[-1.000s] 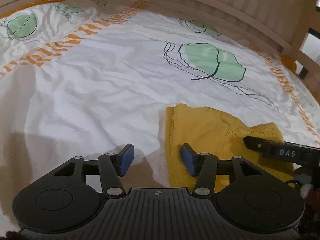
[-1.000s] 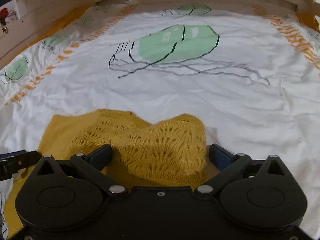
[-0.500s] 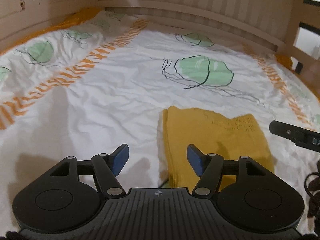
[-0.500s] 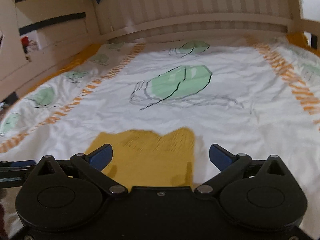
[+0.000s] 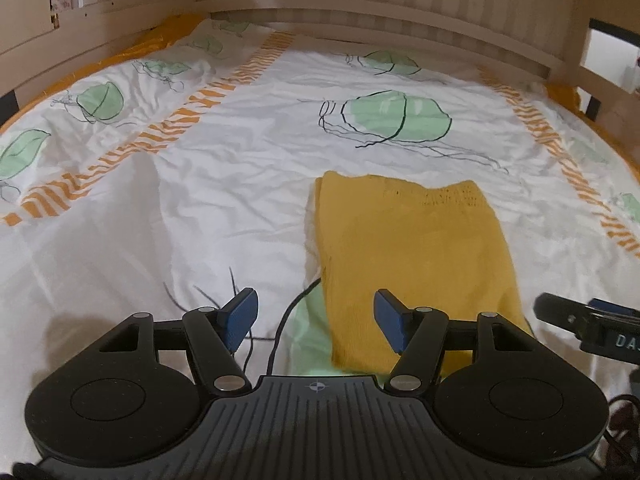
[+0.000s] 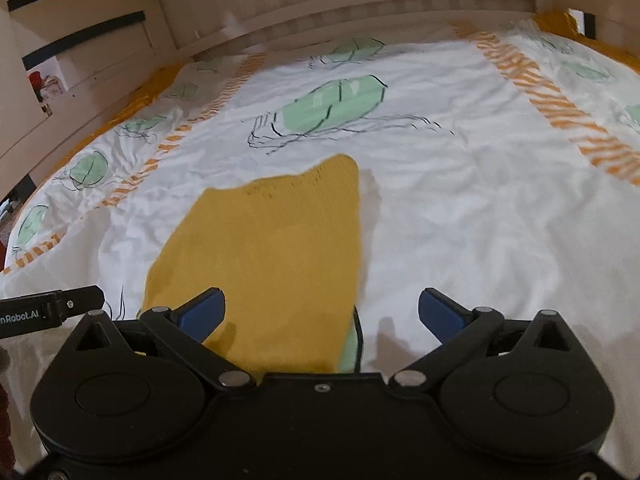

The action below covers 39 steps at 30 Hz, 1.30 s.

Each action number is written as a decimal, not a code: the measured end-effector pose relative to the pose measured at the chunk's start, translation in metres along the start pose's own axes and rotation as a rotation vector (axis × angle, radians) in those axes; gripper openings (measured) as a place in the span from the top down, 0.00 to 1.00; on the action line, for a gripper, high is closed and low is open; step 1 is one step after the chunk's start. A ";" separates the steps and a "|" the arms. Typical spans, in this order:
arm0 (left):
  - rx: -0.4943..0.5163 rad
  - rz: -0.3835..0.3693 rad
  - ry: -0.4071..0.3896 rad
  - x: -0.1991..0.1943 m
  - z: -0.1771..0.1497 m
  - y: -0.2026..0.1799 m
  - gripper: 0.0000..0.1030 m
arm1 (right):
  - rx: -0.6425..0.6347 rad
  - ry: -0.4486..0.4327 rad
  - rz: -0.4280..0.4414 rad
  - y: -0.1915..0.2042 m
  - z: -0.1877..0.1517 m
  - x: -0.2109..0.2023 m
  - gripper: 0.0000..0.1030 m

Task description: Fold small clothes

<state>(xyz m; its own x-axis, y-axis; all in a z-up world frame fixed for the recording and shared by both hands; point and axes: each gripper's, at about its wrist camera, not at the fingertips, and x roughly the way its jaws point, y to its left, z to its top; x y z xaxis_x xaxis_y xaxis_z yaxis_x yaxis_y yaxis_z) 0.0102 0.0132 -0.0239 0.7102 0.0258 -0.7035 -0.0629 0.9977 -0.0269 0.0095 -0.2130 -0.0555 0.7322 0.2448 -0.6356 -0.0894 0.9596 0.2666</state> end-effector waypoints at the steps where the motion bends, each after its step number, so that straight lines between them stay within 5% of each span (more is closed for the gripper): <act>1: 0.005 0.013 0.001 -0.002 -0.002 -0.002 0.39 | 0.004 0.003 -0.005 0.000 -0.003 -0.004 0.01; 39: 0.032 -0.024 0.059 -0.025 -0.038 -0.012 0.39 | 0.010 0.013 -0.061 0.017 -0.032 -0.035 0.01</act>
<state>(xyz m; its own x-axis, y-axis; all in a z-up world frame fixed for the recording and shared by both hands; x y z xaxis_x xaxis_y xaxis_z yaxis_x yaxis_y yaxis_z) -0.0334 -0.0018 -0.0334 0.6690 -0.0005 -0.7433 -0.0233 0.9995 -0.0216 -0.0396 -0.2011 -0.0520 0.7274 0.1881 -0.6599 -0.0381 0.9713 0.2349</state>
